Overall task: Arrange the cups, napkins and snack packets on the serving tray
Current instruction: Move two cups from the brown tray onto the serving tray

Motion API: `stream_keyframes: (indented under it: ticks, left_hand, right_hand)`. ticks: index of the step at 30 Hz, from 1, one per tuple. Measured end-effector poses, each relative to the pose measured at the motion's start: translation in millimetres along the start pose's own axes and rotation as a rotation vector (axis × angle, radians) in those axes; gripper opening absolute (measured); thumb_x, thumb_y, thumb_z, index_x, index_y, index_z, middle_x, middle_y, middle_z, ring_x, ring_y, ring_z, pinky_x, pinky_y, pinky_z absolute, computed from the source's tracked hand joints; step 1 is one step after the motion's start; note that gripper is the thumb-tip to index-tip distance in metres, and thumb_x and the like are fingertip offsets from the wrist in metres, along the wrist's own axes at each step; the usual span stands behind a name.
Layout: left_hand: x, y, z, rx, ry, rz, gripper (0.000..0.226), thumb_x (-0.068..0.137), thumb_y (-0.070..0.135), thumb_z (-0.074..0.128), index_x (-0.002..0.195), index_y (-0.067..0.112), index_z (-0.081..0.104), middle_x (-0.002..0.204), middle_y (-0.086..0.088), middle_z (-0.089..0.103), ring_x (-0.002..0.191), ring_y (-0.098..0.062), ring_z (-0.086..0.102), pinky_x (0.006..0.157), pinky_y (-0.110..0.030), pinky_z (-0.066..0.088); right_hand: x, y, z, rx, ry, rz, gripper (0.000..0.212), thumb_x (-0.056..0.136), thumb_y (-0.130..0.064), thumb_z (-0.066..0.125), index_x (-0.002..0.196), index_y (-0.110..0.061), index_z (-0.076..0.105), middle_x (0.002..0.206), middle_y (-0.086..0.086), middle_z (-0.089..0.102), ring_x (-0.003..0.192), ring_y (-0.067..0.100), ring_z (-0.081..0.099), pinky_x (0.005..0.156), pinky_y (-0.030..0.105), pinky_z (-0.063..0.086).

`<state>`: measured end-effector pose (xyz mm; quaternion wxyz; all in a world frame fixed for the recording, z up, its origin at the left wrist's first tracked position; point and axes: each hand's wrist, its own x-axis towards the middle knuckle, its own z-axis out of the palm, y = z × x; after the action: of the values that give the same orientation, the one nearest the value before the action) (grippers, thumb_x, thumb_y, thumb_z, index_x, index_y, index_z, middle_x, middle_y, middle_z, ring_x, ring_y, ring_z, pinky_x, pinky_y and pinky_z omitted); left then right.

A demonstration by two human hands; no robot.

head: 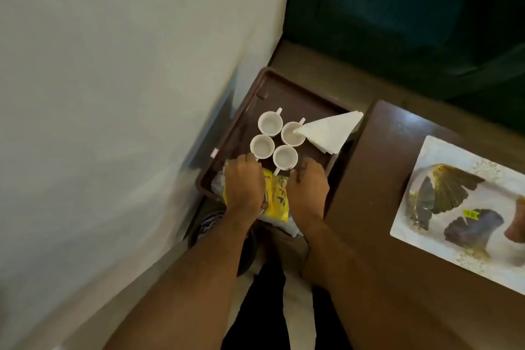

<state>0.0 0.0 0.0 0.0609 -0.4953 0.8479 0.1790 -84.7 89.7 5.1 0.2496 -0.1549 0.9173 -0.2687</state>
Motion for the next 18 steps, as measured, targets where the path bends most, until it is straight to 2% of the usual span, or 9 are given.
stream_keyframes:
  ticks: [2,4,8,13,18]
  left_hand:
    - [8,-2,9,-0.094,0.01,-0.098,0.022,0.106,0.026,0.061,0.113,0.008,0.07,0.11,-0.012,0.074,0.105,-0.029,0.069,0.083,-0.038,0.055]
    - [12,-3,14,-0.131,0.019,-0.153,0.024,0.106,0.028,0.061,0.113,0.007,0.07,0.11,-0.012,0.074,0.107,-0.028,0.068,0.084,-0.036,0.053]
    - [19,-4,25,-0.214,0.016,-0.195,0.028,0.104,0.031,0.064,0.113,0.006,0.071,0.112,-0.013,0.073,0.109,-0.029,0.066,0.09,-0.039,0.052]
    - [26,0,32,-0.234,0.013,-0.248,0.027,0.105,0.031,0.061,0.109,0.007,0.073,0.112,-0.012,0.073,0.107,-0.029,0.067,0.092,-0.038,0.048]
    - [25,-2,37,-0.217,0.035,-0.253,0.031,0.107,0.029,0.057,0.097,0.007,0.078,0.098,-0.012,0.074,0.095,-0.028,0.067,0.093,-0.034,0.042]
  right_hand:
    - [2,4,17,0.077,0.049,0.119,0.018,0.095,-0.013,0.065,0.113,-0.009,0.067,0.108,0.007,0.072,0.1,0.024,0.069,0.085,0.04,0.059]
    - [-2,3,30,0.146,0.063,0.251,0.019,0.093,-0.014,0.069,0.111,-0.01,0.07,0.103,0.006,0.075,0.096,0.023,0.072,0.085,0.041,0.062]
    - [4,1,48,0.253,0.067,0.368,0.022,0.087,-0.018,0.078,0.107,-0.01,0.073,0.099,0.005,0.079,0.095,0.022,0.075,0.088,0.041,0.062]
    - [17,1,56,0.28,0.033,0.459,0.025,0.083,-0.03,0.085,0.095,-0.01,0.076,0.085,0.0,0.075,0.084,0.019,0.072,0.079,0.034,0.059]
    - [17,1,60,0.353,0.027,0.443,0.017,0.083,-0.031,0.084,0.078,-0.016,0.079,0.062,-0.012,0.067,0.06,0.0,0.062,0.064,0.025,0.05]
